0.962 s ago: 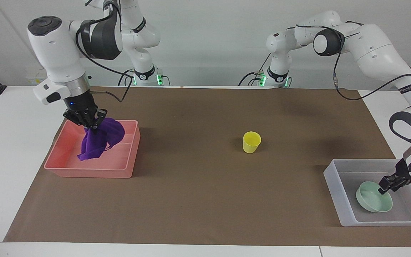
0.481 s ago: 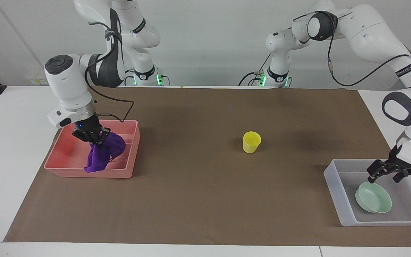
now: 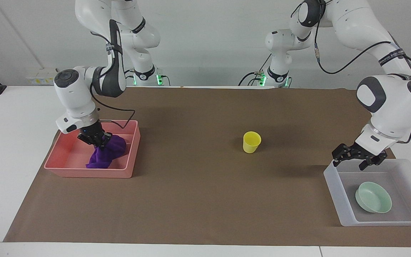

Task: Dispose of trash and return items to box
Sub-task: 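Release the cloth in the bin while the left gripper reaches the cup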

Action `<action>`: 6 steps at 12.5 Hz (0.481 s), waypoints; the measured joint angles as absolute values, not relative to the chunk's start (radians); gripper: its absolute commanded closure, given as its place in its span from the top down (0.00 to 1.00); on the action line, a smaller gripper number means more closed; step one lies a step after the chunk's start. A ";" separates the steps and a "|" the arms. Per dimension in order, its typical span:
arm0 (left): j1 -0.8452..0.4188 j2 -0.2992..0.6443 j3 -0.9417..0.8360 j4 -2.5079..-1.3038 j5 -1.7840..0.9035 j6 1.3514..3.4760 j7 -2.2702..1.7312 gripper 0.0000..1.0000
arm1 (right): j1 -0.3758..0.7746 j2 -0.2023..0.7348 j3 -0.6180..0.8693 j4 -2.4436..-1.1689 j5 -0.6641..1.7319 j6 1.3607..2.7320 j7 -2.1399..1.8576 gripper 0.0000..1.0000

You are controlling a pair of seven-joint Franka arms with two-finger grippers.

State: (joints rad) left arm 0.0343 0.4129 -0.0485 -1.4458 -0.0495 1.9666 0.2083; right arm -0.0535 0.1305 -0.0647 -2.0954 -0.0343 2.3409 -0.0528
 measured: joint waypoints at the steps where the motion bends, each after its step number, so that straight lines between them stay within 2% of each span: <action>1: 0.004 0.410 -0.049 -1.450 -0.049 1.961 0.172 1.00 | -0.059 0.130 -0.065 -2.103 -0.034 2.341 -0.053 0.00; 2: -0.019 0.408 -0.049 -1.460 -0.049 1.958 0.151 1.00 | -0.062 0.130 -0.065 -2.107 -0.034 2.341 -0.053 0.20; 3: -0.039 0.404 -0.049 -1.473 -0.049 1.958 0.133 1.00 | -0.063 0.129 -0.065 -2.110 -0.034 2.341 -0.053 0.56; 4: -0.055 0.402 -0.049 -1.483 -0.049 1.959 0.113 1.00 | -0.063 0.129 -0.065 -2.110 -0.034 2.341 -0.053 1.00; 6: -0.078 0.396 -0.049 -1.503 -0.049 1.960 0.088 1.00 | -0.063 0.126 -0.064 -2.110 -0.034 2.343 -0.053 1.00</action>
State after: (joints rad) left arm -0.0776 0.3964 -0.0488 -1.5028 -0.0492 1.9604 0.0884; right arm -0.0629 0.1261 -0.0642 -2.1096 -0.0343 2.3430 -0.0527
